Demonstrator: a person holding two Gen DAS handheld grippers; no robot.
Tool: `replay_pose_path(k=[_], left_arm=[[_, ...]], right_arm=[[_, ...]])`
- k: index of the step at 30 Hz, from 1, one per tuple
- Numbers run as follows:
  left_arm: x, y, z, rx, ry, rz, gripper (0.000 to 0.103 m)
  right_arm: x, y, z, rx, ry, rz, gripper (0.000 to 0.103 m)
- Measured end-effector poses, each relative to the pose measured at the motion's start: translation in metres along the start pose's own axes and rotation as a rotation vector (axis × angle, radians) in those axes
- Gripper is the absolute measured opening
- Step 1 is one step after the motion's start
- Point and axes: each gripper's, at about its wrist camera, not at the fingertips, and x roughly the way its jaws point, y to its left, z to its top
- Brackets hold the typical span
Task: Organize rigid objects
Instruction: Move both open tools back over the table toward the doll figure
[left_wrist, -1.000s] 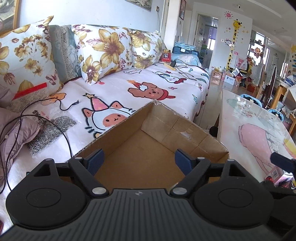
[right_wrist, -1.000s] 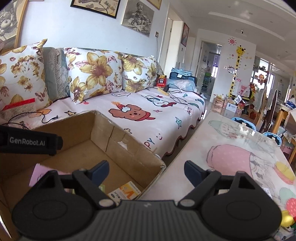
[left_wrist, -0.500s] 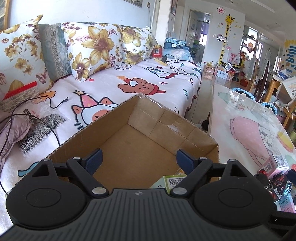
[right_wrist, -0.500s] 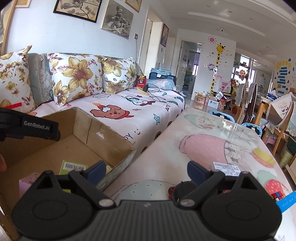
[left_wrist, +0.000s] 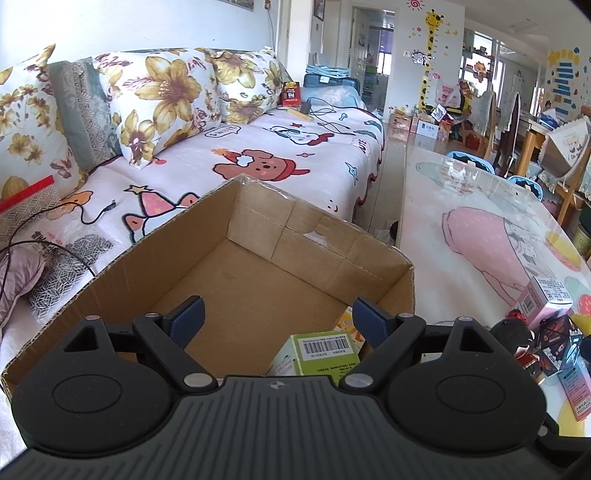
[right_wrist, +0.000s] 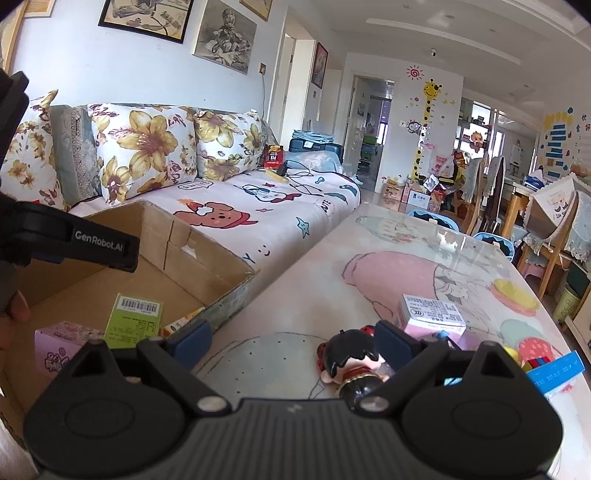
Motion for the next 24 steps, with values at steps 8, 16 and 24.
replay_pose_path(k=[8,16,24], left_arm=[[0.004,-0.005,-0.002,0.067,0.007,-0.010,0.103],[0.006,-0.011,-0.006,0.132,0.008,-0.015,0.103],[0.008,-0.022,-0.011,0.204,0.004,-0.028,0.103]], right_arm=[[-0.010,-0.007,-0.012,-0.006,-0.005,-0.015,0.095],[-0.020,-0.024,-0.026,0.020,0.001,-0.044,0.095],[-0.028,-0.046,-0.035,0.038,-0.002,-0.088,0.096]])
